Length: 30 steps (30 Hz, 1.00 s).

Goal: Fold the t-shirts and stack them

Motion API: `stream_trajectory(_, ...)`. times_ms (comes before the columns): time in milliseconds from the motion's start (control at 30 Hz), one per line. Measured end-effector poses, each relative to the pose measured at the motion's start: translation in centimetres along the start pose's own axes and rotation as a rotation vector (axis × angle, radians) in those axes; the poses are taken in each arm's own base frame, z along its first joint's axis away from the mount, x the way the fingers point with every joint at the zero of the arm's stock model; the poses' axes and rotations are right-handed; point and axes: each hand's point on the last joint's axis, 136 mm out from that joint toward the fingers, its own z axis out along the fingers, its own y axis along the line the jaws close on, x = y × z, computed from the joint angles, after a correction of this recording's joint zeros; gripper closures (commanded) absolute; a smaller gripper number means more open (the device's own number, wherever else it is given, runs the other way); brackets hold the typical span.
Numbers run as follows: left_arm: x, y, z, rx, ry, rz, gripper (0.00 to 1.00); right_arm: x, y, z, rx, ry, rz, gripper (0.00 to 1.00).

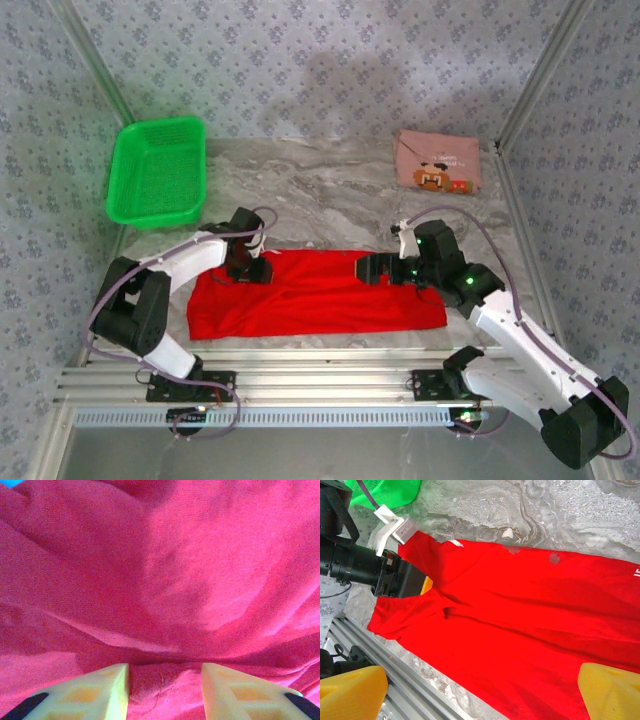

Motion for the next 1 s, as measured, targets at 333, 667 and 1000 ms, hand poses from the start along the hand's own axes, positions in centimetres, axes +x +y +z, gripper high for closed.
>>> stream_trajectory(333,1.0,0.0,0.1,0.012,0.012,0.005,0.87,0.0,-0.1,0.0,0.003,-0.002,0.007,0.0)
stream_trajectory(667,1.9,-2.0,-1.5,0.045,-0.029,0.052,0.95,-0.1,-0.2,0.0,0.011,-0.006,0.007,0.0)
stream_trajectory(1000,6.1,-3.8,-1.4,0.05,-0.001,0.049,0.96,-0.1,-0.7,0.3,0.027,-0.002,0.015,0.0)
